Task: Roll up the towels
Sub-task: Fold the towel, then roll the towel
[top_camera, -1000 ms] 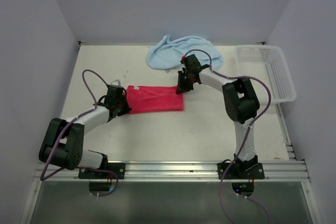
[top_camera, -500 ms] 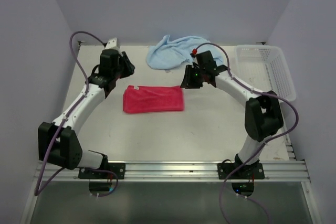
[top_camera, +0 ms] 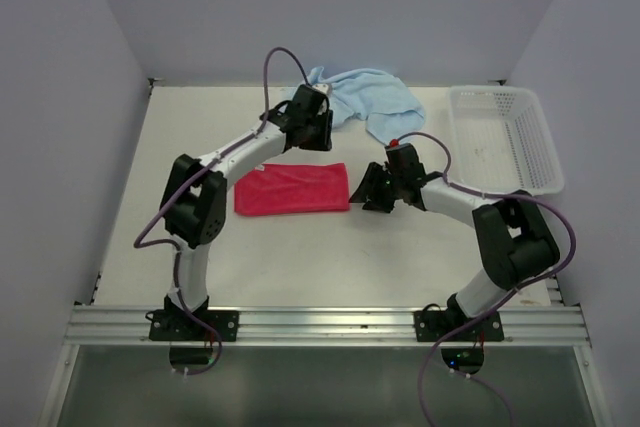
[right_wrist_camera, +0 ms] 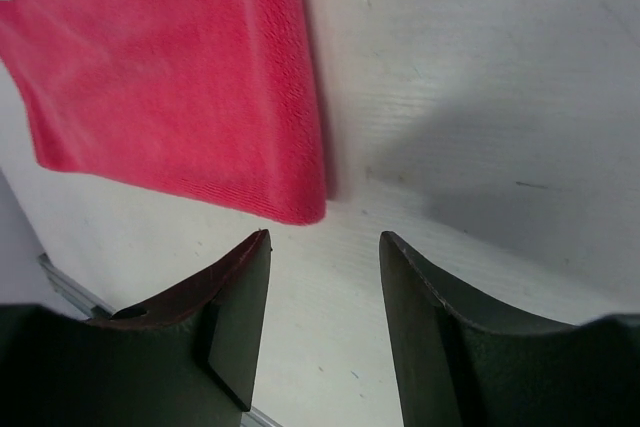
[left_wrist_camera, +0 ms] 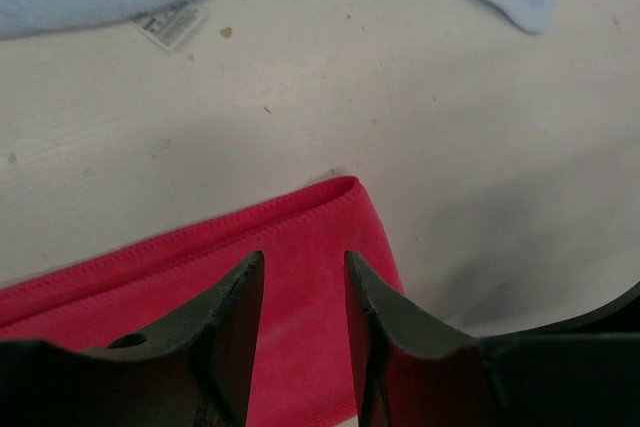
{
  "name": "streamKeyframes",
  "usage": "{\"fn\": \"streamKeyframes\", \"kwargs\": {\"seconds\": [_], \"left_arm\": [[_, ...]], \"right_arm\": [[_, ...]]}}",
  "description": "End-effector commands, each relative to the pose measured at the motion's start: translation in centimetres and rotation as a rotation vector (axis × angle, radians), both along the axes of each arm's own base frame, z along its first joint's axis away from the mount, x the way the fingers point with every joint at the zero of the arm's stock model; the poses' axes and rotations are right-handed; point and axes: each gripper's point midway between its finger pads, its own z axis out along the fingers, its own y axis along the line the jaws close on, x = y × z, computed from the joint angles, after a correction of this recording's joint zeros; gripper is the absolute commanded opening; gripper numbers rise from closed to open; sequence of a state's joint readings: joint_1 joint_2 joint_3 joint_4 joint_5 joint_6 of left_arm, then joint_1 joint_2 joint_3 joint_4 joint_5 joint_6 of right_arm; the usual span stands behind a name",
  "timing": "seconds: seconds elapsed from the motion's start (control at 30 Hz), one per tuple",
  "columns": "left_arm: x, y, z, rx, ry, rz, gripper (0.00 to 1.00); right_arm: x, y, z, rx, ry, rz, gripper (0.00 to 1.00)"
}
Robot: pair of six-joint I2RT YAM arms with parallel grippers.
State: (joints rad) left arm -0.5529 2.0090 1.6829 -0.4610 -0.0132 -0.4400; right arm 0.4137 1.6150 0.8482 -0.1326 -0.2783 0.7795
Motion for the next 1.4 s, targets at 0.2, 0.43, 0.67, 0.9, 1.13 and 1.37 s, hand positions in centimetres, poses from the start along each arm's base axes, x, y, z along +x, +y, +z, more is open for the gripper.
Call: {"fn": "streamKeyframes", "kwargs": {"seconds": [0.2, 0.43, 0.67, 0.9, 1.13, 1.37], "left_arm": [[-1.4, -5.0, 0.0, 0.069, 0.022, -0.106, 0.44], [-1.7, -6.5, -2.8, 0.166, 0.065, -0.139, 0.47], [-2.0, -5.9, -5.3, 0.226, 0.116, -0.088, 0.48], [-2.1, -6.8, -7.0, 0.219, 0.140, -0.090, 0.49], [-2.2, -6.6, -9.9, 0.251, 0.183, -0.074, 0.48], [-2.0, -6.5, -11.4, 0.283, 0.212, -0.069, 0.47]], "right_arm": [[2.4, 2.6, -0.8, 0.173, -0.038, -0.052, 0.50], [1.7, 3.3, -2.8, 0.217, 0.020, -0.053, 0.43], [0.9, 3.1, -3.7, 0.220, 0.037, -0.049, 0.39], [0.3, 3.0, -4.4, 0.218, 0.052, -0.040, 0.38], [0.1, 3.0, -5.2, 0.216, 0.062, -0.032, 0.39], [-0.2, 2.9, -5.9, 0.199, 0.064, -0.009, 0.37]]}}
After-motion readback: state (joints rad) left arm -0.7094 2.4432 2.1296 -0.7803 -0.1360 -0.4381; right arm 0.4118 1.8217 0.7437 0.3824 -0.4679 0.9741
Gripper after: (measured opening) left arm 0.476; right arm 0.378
